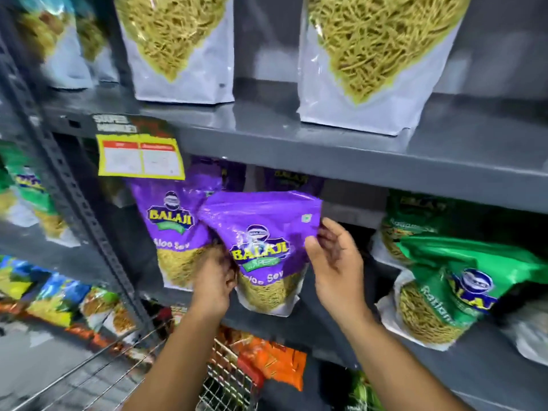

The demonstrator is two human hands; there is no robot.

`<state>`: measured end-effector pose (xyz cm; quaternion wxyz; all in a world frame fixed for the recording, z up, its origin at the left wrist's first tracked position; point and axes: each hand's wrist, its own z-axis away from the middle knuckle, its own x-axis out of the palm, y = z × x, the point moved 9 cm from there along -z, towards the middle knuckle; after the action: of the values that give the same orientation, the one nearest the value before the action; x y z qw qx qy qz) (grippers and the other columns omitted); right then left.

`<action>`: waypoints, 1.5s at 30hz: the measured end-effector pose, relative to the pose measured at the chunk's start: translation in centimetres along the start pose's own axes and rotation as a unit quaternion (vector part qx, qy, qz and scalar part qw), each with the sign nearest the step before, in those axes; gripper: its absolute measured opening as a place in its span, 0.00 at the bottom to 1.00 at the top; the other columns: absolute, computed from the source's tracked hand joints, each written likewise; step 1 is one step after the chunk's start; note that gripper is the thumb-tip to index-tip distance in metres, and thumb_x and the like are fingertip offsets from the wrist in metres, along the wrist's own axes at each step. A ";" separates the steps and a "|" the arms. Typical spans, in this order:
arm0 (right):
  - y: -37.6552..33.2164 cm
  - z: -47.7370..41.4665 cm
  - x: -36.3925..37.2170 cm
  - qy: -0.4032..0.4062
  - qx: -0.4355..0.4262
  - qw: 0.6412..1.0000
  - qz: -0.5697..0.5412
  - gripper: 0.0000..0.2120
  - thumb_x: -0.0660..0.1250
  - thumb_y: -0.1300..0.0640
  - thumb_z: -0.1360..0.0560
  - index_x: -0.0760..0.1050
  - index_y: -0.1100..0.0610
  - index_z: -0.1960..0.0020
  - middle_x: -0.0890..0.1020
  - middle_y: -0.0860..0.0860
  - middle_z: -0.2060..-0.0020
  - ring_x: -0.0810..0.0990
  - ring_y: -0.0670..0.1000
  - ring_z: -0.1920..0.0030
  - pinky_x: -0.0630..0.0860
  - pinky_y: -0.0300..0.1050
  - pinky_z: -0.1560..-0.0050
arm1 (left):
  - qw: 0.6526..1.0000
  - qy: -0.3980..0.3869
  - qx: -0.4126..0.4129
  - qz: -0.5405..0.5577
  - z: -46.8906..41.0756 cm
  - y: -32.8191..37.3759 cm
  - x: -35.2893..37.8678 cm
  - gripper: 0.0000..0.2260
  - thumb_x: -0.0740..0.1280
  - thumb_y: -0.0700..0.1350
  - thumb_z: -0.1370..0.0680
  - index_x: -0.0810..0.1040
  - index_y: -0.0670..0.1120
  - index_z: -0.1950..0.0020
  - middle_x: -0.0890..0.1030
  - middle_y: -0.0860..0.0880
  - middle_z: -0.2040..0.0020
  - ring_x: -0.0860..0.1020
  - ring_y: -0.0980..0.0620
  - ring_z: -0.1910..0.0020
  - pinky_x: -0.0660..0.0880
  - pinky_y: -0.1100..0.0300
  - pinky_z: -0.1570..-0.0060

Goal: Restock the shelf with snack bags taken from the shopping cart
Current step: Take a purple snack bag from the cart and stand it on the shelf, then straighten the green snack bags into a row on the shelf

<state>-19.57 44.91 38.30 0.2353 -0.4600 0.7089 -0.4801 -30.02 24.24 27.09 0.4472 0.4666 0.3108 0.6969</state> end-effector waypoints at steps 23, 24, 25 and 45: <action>-11.6 -2.5 -11.9 -0.083 -0.186 0.637 0.743 0.06 0.63 0.54 0.34 0.79 0.52 0.63 0.82 0.51 0.67 0.81 0.57 0.65 0.74 0.46 0.64 | 0.852 -0.417 0.151 -0.279 13.1 -18.0 25.1 0.35 0.80 0.28 0.44 0.74 0.52 0.45 0.85 0.64 0.53 0.82 0.62 0.52 0.78 0.69 0.59; -12.2 -3.1 -12.6 -0.065 -0.193 0.637 0.744 0.07 0.63 0.53 0.32 0.80 0.51 0.60 0.82 0.51 0.67 0.82 0.57 0.65 0.74 0.45 0.66 | 0.858 -0.411 0.143 -0.275 12.6 -18.5 24.9 0.35 0.81 0.29 0.46 0.74 0.51 0.45 0.86 0.61 0.53 0.83 0.60 0.51 0.78 0.67 0.58; -13.3 -3.7 -13.5 -0.044 -0.196 0.635 0.746 0.07 0.63 0.52 0.30 0.80 0.49 0.56 0.83 0.51 0.65 0.82 0.57 0.63 0.75 0.44 0.67 | 0.862 -0.401 0.141 -0.276 12.3 -18.8 24.6 0.34 0.81 0.30 0.47 0.75 0.50 0.46 0.86 0.58 0.53 0.83 0.58 0.52 0.78 0.66 0.58; -16.9 -3.3 -25.6 0.070 -0.165 0.711 0.680 0.11 0.65 0.53 0.26 0.78 0.58 0.48 0.82 0.66 0.51 0.80 0.69 0.55 0.80 0.60 0.58 | 0.851 -0.313 0.149 -0.394 12.8 -19.9 21.8 0.31 0.83 0.51 0.48 0.73 0.56 0.50 0.82 0.59 0.53 0.80 0.62 0.51 0.74 0.74 0.59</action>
<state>-2.98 66.97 52.08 0.3685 0.1495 0.9124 -0.0967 -15.05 52.44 23.06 0.6827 0.5598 0.4123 0.2248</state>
